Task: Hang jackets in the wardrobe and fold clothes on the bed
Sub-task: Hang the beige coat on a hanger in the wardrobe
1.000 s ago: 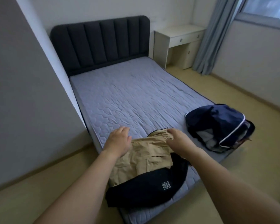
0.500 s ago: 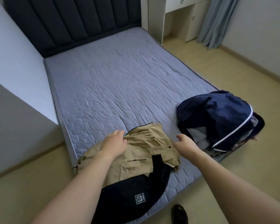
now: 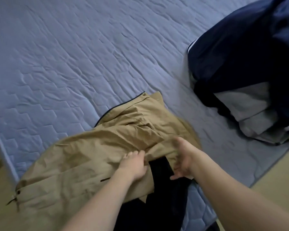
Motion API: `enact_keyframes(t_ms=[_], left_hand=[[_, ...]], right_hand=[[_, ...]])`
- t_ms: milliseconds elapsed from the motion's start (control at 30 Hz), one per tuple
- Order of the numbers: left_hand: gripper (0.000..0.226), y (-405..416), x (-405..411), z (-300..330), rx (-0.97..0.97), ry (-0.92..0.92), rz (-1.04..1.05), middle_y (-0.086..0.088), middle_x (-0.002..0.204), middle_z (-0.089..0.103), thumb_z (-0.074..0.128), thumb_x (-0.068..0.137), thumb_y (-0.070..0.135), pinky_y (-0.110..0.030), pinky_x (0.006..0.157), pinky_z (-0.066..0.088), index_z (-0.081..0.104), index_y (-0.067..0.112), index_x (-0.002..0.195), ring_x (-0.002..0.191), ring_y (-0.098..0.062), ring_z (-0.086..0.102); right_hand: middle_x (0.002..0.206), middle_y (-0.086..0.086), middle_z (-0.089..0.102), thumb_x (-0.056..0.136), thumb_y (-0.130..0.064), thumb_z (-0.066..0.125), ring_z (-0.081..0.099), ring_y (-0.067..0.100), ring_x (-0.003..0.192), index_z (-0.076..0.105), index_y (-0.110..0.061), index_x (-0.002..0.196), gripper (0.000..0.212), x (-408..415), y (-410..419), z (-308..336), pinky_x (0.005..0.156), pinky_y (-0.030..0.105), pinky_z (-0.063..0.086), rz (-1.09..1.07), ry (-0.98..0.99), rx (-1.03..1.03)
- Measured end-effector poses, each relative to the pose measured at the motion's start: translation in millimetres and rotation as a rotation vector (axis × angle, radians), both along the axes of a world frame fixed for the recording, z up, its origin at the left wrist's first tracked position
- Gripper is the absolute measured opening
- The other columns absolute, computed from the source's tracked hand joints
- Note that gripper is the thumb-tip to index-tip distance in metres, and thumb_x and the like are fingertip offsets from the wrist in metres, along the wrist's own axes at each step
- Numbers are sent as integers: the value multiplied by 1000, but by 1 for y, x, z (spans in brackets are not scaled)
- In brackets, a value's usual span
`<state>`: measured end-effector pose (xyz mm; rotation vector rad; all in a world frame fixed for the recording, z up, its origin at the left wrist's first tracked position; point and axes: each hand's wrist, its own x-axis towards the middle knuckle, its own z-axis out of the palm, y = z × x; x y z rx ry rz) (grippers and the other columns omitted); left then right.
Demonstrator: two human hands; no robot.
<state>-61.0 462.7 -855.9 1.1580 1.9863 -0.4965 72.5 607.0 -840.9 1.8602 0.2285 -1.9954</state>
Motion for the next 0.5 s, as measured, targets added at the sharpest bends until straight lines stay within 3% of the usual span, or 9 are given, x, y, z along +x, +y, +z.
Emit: enact_keyframes(t_ms=[67, 133, 200, 267, 333, 400, 467, 500], left_hand=[[34, -18, 23, -14, -52, -96, -49, -13, 127, 59, 43, 98, 39, -37, 98, 38, 55, 15, 118, 120, -32, 53], [30, -32, 41, -10, -114, -283, -9, -18, 119, 62, 43, 98, 36, -34, 87, 44, 58, 11, 105, 112, -34, 57], [20, -35, 43, 1, -147, -412, 0, -16, 111, 65, 47, 94, 33, -31, 77, 44, 56, 16, 90, 104, -34, 60], [19, -25, 24, 14, -35, -446, 84, -7, 109, 67, 51, 84, 30, -29, 80, 48, 61, 18, 94, 104, -28, 61], [37, -5, -9, 17, 283, -236, 166, -1, 122, 59, 53, 79, 29, -34, 100, 43, 62, 26, 115, 117, -23, 52], [68, 22, -46, 12, 478, 85, 195, -4, 148, 36, 61, 78, 37, -45, 117, 22, 39, 28, 142, 138, -26, 29], [107, 49, -70, 2, 341, 166, 220, -6, 161, 15, 70, 72, 55, -49, 119, 2, 8, 25, 154, 149, -26, 11], [115, 58, -72, -6, 249, 137, 217, -9, 161, 18, 72, 69, 60, -48, 119, 4, 5, 22, 154, 148, -27, 16]], right_hand=[[146, 15, 43, 71, -73, 63, 40, 39, 131, 38, -15, 144, 97, -10, -4, -24, 103, 64, 30, 45, 1, 21], [129, 15, 56, 71, -69, 67, 51, 34, 118, 46, -11, 132, 87, -18, -13, -34, 101, 56, 33, 125, -1, 45], [106, 13, 61, 79, -53, 70, 57, 32, 94, 51, -9, 122, 63, -18, -25, -40, 87, 42, 42, 179, -14, 109], [109, 17, 63, 87, -29, 67, 61, 36, 96, 56, -1, 122, 46, -14, -36, -51, 83, 40, 51, 215, -51, 253], [118, 21, 62, 89, -11, 57, 60, 37, 107, 56, 3, 123, 37, -8, -46, -61, 91, 40, 52, 209, -121, 393], [115, 18, 60, 89, -10, 50, 59, 35, 103, 52, 2, 121, 34, -3, -59, -66, 95, 42, 50, 128, -239, 501], [112, 14, 58, 86, -10, 47, 57, 33, 100, 50, -4, 121, 35, 3, -74, -65, 95, 41, 48, 50, -303, 629], [111, 12, 58, 86, -8, 45, 56, 32, 100, 49, -7, 122, 37, 6, -79, -62, 94, 40, 47, 4, -304, 660]])
